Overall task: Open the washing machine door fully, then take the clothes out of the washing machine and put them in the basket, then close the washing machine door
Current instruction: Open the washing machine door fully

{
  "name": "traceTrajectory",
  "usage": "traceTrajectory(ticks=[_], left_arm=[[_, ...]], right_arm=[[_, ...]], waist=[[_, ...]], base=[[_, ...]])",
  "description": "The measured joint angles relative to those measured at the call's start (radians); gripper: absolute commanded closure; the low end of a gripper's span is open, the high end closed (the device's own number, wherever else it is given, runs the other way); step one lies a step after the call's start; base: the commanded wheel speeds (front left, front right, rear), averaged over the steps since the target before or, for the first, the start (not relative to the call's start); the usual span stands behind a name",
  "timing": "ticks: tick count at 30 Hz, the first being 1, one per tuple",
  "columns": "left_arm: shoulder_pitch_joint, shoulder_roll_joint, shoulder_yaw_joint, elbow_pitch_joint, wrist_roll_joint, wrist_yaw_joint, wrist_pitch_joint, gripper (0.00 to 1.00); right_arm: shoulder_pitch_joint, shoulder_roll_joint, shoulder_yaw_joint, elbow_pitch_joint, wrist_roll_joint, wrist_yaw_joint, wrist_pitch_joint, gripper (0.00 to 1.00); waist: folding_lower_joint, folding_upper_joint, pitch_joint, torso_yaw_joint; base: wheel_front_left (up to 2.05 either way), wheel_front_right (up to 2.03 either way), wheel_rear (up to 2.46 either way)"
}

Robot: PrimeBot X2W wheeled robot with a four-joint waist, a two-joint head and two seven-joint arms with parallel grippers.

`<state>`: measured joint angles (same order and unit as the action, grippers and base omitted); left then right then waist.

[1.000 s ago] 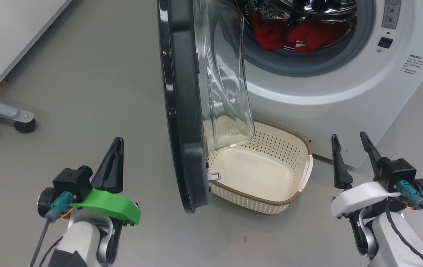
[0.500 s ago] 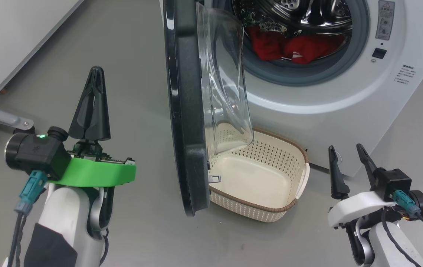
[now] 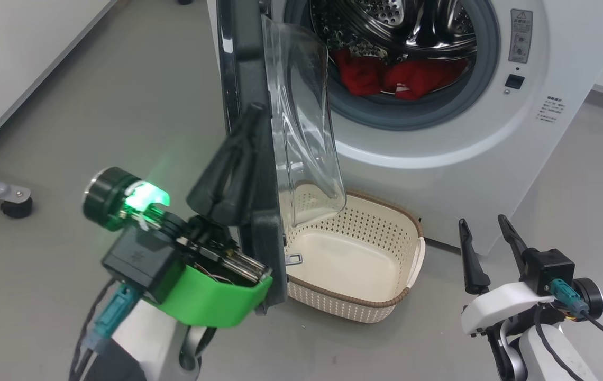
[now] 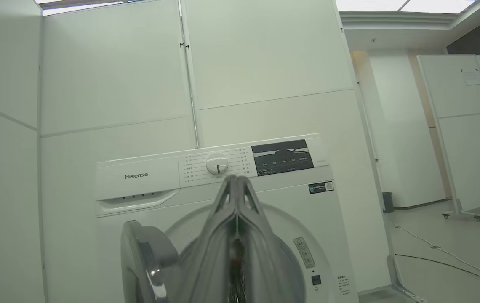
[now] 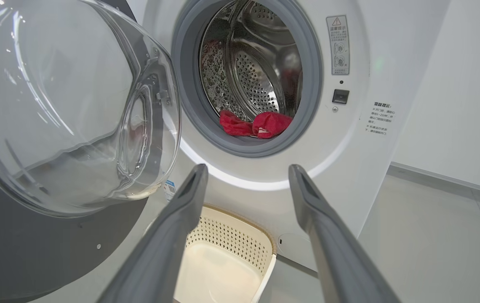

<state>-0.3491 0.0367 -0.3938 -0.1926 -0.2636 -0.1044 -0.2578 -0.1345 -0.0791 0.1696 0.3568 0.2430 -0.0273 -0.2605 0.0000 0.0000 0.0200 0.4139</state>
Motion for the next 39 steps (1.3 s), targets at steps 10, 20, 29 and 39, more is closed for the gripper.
traceTrajectory(ticks=[10,20,29,39], left_arm=[[0.068,0.006,-0.169,-0.044,-0.055,-0.014,0.049,1.0],[0.173,0.012,-0.286,-0.008,-0.132,-0.015,0.135,1.0],[0.236,0.048,-0.281,0.065,-0.14,-0.015,0.188,1.0],[0.265,0.068,-0.212,0.137,-0.143,0.031,0.196,1.0]], right_arm=[[0.006,0.008,-0.003,0.007,-0.009,0.009,0.0,0.0],[0.01,0.012,-0.02,0.006,-0.026,0.016,0.0,0.0],[0.009,0.014,-0.029,0.005,-0.045,0.017,0.0,0.0],[0.009,0.016,-0.04,0.006,-0.053,0.018,0.0,0.0]], waist=[[0.0,0.0,-0.004,-0.035],[0.0,0.0,0.015,-0.05],[0.0,0.0,0.041,-0.058],[0.0,0.0,0.06,-0.06]], base=[[0.0,0.0,0.0],[0.0,0.0,0.0],[0.0,0.0,0.0],[0.0,0.0,0.0]])
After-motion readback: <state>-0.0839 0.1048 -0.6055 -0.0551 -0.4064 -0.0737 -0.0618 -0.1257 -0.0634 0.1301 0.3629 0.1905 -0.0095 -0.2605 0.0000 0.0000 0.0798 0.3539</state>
